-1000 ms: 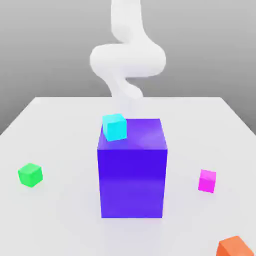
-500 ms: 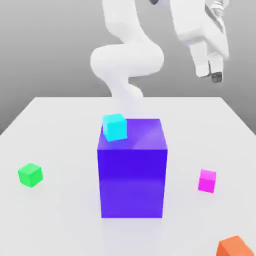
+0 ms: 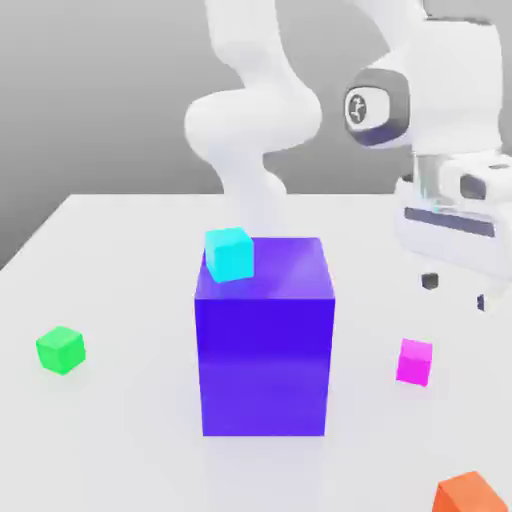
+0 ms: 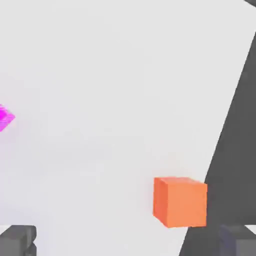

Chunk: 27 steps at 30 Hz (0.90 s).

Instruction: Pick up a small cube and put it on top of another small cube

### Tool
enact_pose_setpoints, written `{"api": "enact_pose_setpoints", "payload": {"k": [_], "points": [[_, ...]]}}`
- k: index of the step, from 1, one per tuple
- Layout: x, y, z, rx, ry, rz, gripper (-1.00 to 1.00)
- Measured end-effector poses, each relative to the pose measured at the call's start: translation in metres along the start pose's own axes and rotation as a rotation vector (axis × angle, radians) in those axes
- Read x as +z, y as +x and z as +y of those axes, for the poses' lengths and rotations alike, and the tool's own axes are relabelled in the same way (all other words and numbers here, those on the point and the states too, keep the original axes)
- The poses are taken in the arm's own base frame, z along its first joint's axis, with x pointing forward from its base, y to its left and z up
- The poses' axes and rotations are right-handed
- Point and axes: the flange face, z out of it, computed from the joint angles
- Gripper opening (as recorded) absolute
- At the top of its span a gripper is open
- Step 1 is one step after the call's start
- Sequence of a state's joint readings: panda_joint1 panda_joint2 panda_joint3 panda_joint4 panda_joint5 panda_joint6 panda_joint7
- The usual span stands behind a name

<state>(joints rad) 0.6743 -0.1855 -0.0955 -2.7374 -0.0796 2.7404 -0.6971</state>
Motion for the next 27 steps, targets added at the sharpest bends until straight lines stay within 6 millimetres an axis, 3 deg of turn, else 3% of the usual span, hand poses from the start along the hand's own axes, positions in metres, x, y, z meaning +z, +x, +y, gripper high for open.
{"api": "enact_pose_setpoints", "payload": {"k": [11, 18, 19, 25, 27], "points": [[0.089, -0.010, -0.107, -0.651, 0.169, -0.071, 0.00], [0.148, -0.022, -0.114, -0.662, 0.177, -0.075, 0.00], [0.153, -0.023, -0.115, -0.662, 0.177, -0.075, -1.00], [0.155, -0.024, -0.116, -0.662, 0.179, -0.076, -1.00], [0.147, -0.022, -0.114, -0.662, 0.179, -0.076, -1.00]]}}
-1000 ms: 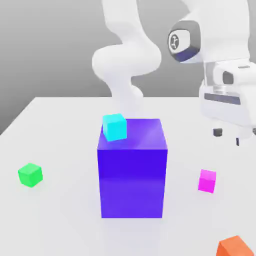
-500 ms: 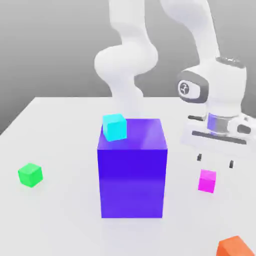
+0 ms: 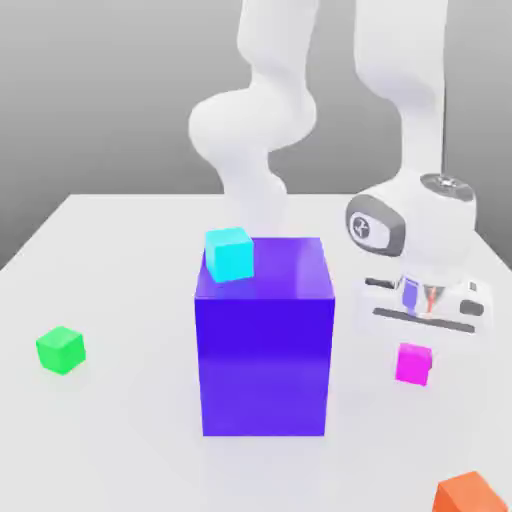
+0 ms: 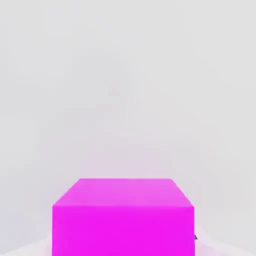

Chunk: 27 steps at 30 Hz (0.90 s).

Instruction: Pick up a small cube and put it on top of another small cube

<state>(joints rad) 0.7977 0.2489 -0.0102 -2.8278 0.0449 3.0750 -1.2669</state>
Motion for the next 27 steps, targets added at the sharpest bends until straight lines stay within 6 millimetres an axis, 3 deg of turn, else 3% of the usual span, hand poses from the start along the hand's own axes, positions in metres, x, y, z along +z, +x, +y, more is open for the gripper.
{"api": "enact_pose_setpoints", "payload": {"k": [6, 11, 17, 24, 27], "points": [[-0.049, 0.000, 0.000, 0.001, 0.000, 0.000, -1.00], [-0.084, -0.012, 0.032, 0.136, -0.094, 0.025, -1.00], [-0.124, -0.072, 0.079, 0.402, -0.221, 0.043, -1.00], [-0.176, -0.141, 0.115, 0.674, -0.373, 0.052, -1.00], [-0.189, -0.209, 0.110, 0.831, -0.400, 0.025, -1.00]]}}
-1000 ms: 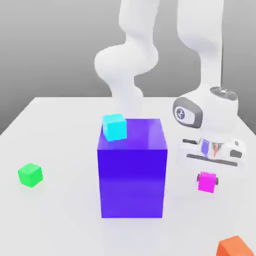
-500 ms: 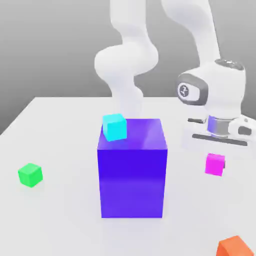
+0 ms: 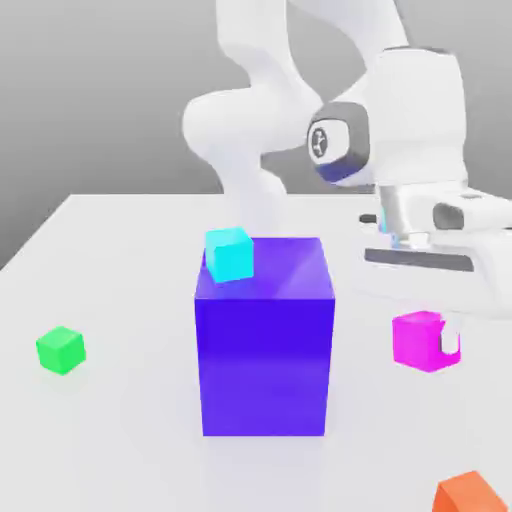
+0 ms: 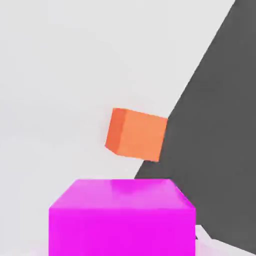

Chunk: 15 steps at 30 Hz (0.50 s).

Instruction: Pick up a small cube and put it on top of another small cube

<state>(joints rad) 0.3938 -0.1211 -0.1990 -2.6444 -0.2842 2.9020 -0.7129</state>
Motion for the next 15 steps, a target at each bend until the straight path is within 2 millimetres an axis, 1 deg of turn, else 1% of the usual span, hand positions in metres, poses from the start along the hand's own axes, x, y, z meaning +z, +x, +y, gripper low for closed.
{"api": "enact_pose_setpoints", "payload": {"k": [2, 4, 6, 8, 10, 12, 14, 15], "points": [[-0.003, -0.041, 0.029, 0.099, -0.021, -0.036, -1.00], [-0.008, -0.084, 0.053, 0.196, -0.040, -0.073, -1.00], [-0.014, -0.129, 0.073, 0.294, -0.058, -0.109, -1.00], [-0.023, -0.177, 0.087, 0.395, -0.076, -0.145, -1.00], [-0.033, -0.228, 0.097, 0.498, -0.093, -0.181, -1.00], [-0.046, -0.281, 0.100, 0.607, -0.111, -0.219, -1.00], [-0.062, -0.337, 0.098, 0.724, -0.129, -0.257, -1.00], [-0.071, -0.367, 0.093, 0.785, -0.136, -0.277, -1.00]]}}
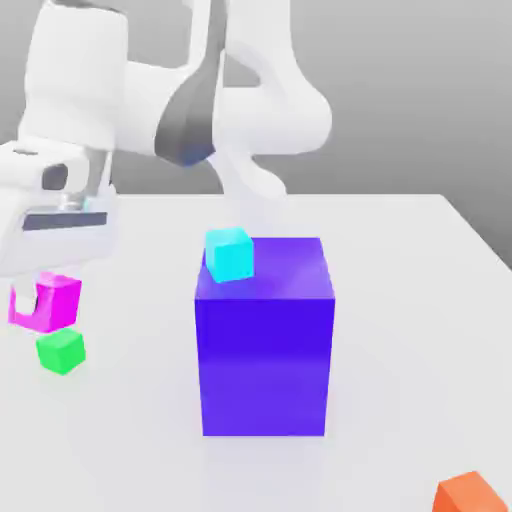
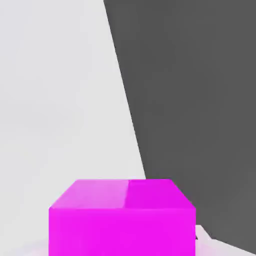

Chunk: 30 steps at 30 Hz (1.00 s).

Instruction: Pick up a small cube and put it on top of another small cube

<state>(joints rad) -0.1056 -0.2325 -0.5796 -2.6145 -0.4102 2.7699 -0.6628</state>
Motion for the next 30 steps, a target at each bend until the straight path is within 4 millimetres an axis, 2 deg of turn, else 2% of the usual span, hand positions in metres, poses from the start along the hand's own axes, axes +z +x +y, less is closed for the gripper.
{"api": "enact_pose_setpoints", "payload": {"k": [1, 2, 5, 8, 12, 14, 16, 30], "points": [[0.003, -0.026, 0.015, 0.052, 0.003, -0.025, -1.00], [0.007, -0.046, 0.022, 0.081, 0.013, -0.045, -1.00], [0.020, -0.087, 0.025, 0.115, 0.062, -0.090, -1.00], [0.034, -0.121, 0.018, 0.128, 0.121, -0.126, -1.00], [0.058, -0.146, -0.009, 0.075, 0.232, -0.162, -1.00], [0.069, -0.157, -0.026, 0.040, 0.292, -0.177, -1.00], [0.074, -0.161, -0.033, 0.024, 0.316, -0.181, -1.00], [0.086, -0.163, -0.031, 0.027, 0.290, -0.157, -1.00]]}}
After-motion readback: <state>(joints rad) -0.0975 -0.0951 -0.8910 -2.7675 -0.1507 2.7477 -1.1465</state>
